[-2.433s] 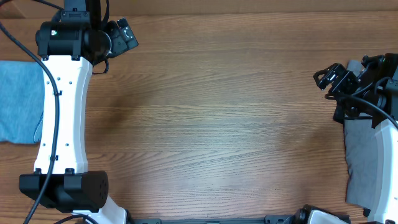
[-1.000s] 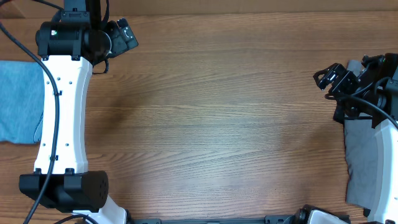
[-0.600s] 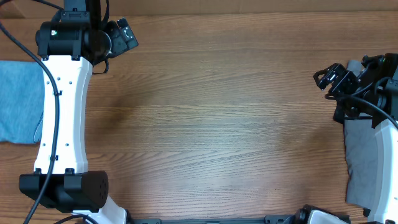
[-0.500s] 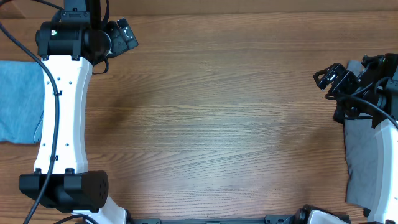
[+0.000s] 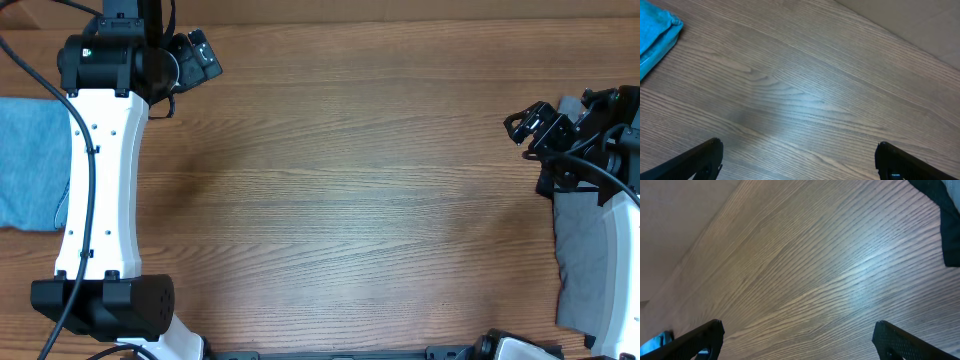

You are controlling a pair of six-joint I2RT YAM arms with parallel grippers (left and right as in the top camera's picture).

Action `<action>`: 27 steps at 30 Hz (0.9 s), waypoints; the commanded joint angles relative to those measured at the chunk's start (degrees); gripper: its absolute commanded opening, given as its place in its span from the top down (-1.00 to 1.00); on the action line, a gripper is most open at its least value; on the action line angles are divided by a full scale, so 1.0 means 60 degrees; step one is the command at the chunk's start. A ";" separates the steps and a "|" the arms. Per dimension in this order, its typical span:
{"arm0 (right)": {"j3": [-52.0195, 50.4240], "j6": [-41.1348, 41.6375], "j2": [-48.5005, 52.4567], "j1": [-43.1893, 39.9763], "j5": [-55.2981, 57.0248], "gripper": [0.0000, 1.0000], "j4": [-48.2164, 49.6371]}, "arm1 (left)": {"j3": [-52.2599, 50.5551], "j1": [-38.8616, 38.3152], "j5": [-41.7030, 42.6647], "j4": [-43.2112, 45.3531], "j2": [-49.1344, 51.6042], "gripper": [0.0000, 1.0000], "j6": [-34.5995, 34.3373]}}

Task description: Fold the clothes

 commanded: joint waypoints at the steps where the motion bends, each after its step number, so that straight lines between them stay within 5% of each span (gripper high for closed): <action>1: -0.0051 -0.0036 -0.0022 -0.0004 0.0095 -1.00 0.0044 | -0.0033 0.0000 -0.0153 0.0047 0.0076 -1.00 -0.0025; 15: -0.0051 -0.0033 -0.0255 0.0135 0.0095 -1.00 0.0044 | -0.0033 0.0000 -0.0153 0.0044 0.0076 -1.00 -0.0025; 27: -0.0051 -0.0033 -0.1198 0.1614 0.0095 -1.00 0.0044 | -0.0033 0.0000 -0.0157 0.0044 0.0076 -1.00 -0.0025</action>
